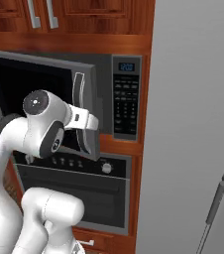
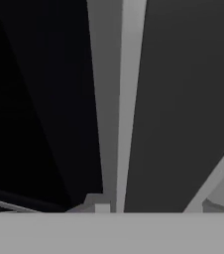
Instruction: Pick the broccoli from the counter and place it in the microwave. Then turn on the microwave.
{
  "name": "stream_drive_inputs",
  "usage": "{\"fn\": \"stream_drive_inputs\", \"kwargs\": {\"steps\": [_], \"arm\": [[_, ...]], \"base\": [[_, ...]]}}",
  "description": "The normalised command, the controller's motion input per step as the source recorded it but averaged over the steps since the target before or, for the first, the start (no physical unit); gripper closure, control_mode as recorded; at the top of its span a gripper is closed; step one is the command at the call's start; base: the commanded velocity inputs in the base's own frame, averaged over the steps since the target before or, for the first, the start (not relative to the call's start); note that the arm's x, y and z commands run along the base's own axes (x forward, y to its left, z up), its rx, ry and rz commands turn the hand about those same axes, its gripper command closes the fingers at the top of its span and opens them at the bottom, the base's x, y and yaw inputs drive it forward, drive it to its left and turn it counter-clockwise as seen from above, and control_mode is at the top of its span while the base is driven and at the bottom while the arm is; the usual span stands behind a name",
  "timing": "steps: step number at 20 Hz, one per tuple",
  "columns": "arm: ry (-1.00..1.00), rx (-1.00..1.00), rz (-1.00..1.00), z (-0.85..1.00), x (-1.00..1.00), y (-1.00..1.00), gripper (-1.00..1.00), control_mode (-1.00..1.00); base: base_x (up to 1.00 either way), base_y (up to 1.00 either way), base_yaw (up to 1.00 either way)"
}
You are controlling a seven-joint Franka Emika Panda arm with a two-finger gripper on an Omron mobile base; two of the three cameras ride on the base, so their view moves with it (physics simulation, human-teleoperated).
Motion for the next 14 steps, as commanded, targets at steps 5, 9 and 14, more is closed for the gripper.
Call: {"fn": "stream_drive_inputs", "kwargs": {"steps": [5,9,14], "arm": [[0.00,0.00,-0.03,0.04,-1.00,0.61,1.00,-1.00],[0.00,0.00,-0.01,0.00,-1.00,0.59,1.00,-1.00],[0.00,0.00,-0.01,0.00,-0.97,0.57,1.00,-1.00]], "base": [[0.00,0.00,0.00],[0.00,0.00,0.00],[0.00,0.00,0.00]]}}
